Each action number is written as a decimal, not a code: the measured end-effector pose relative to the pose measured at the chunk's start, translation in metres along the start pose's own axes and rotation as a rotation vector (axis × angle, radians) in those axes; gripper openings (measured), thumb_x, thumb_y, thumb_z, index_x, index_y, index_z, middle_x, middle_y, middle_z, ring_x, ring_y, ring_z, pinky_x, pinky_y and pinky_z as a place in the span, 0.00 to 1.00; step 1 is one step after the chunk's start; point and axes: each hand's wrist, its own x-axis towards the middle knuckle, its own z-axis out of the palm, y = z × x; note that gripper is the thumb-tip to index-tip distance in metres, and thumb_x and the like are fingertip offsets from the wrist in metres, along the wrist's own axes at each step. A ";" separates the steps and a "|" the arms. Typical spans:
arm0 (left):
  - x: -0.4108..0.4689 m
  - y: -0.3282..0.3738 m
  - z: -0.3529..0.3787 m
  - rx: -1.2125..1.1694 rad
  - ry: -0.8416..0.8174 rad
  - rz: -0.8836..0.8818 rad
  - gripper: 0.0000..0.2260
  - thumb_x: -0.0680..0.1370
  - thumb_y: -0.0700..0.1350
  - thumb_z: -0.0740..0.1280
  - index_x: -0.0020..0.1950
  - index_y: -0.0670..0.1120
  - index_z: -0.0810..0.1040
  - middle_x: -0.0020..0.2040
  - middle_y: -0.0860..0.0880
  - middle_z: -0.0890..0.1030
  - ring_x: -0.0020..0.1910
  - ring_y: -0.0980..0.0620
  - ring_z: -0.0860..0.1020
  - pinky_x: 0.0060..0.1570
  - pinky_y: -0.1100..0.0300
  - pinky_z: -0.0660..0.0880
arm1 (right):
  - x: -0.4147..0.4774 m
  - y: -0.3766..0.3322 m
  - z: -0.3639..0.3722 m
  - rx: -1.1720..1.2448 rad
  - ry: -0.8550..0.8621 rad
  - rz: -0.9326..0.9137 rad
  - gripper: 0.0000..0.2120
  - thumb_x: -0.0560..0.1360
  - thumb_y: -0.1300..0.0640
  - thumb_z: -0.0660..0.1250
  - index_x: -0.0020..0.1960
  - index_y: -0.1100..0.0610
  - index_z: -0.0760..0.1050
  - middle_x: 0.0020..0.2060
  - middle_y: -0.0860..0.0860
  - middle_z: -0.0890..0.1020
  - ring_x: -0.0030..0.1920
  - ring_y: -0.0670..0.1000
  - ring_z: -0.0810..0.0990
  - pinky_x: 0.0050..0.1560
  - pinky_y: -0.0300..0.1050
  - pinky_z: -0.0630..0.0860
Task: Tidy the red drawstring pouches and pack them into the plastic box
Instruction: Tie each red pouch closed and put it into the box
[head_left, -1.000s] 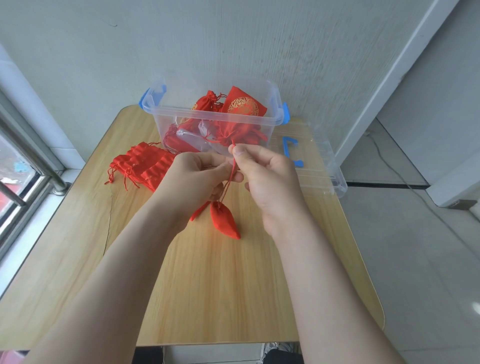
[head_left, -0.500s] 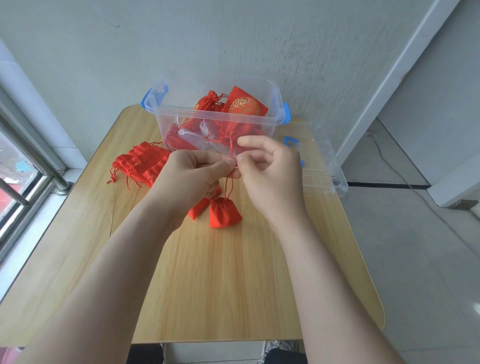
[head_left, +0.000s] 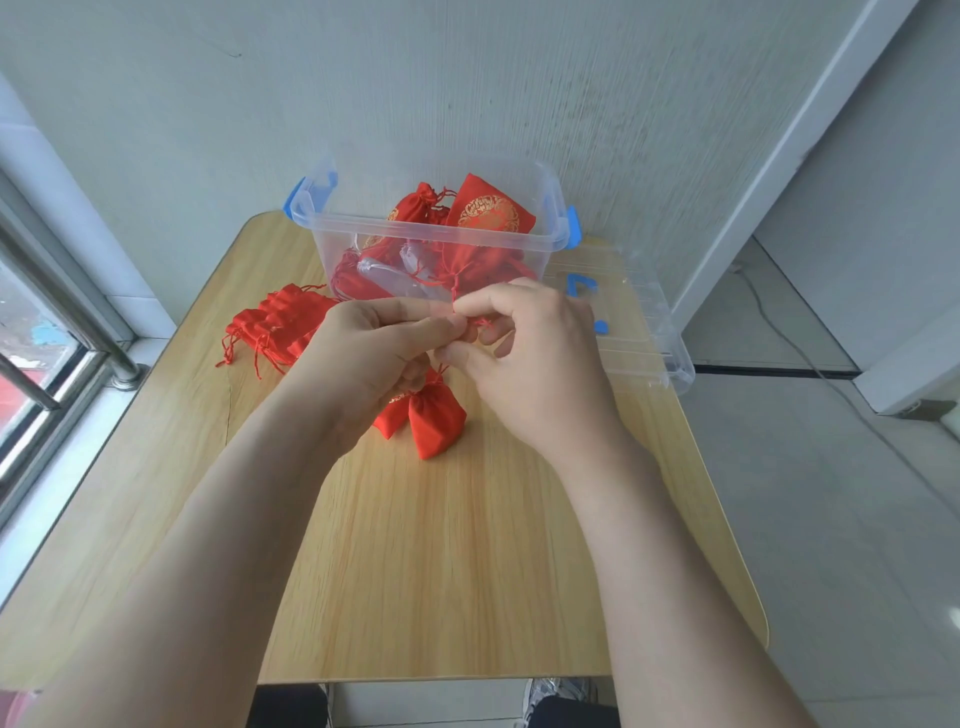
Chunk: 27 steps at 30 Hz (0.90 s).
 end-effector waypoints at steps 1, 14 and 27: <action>0.001 0.000 -0.001 0.005 0.004 0.000 0.06 0.78 0.41 0.76 0.53 0.42 0.89 0.43 0.40 0.76 0.33 0.50 0.63 0.38 0.55 0.64 | 0.001 0.002 0.001 -0.017 0.005 -0.007 0.11 0.69 0.56 0.83 0.50 0.50 0.87 0.43 0.44 0.83 0.39 0.42 0.79 0.43 0.36 0.77; -0.004 0.008 0.010 0.192 0.043 0.018 0.09 0.80 0.37 0.68 0.50 0.43 0.89 0.37 0.45 0.82 0.30 0.51 0.69 0.33 0.58 0.69 | 0.001 0.012 0.005 -0.149 0.007 -0.081 0.09 0.74 0.60 0.80 0.54 0.54 0.89 0.43 0.52 0.84 0.42 0.54 0.83 0.45 0.53 0.82; -0.003 -0.003 0.004 0.510 0.341 0.127 0.12 0.72 0.32 0.72 0.46 0.49 0.83 0.37 0.46 0.86 0.34 0.54 0.83 0.35 0.59 0.77 | 0.001 0.014 -0.001 -0.163 -0.092 0.199 0.06 0.79 0.59 0.74 0.46 0.52 0.89 0.37 0.45 0.85 0.41 0.46 0.83 0.44 0.43 0.78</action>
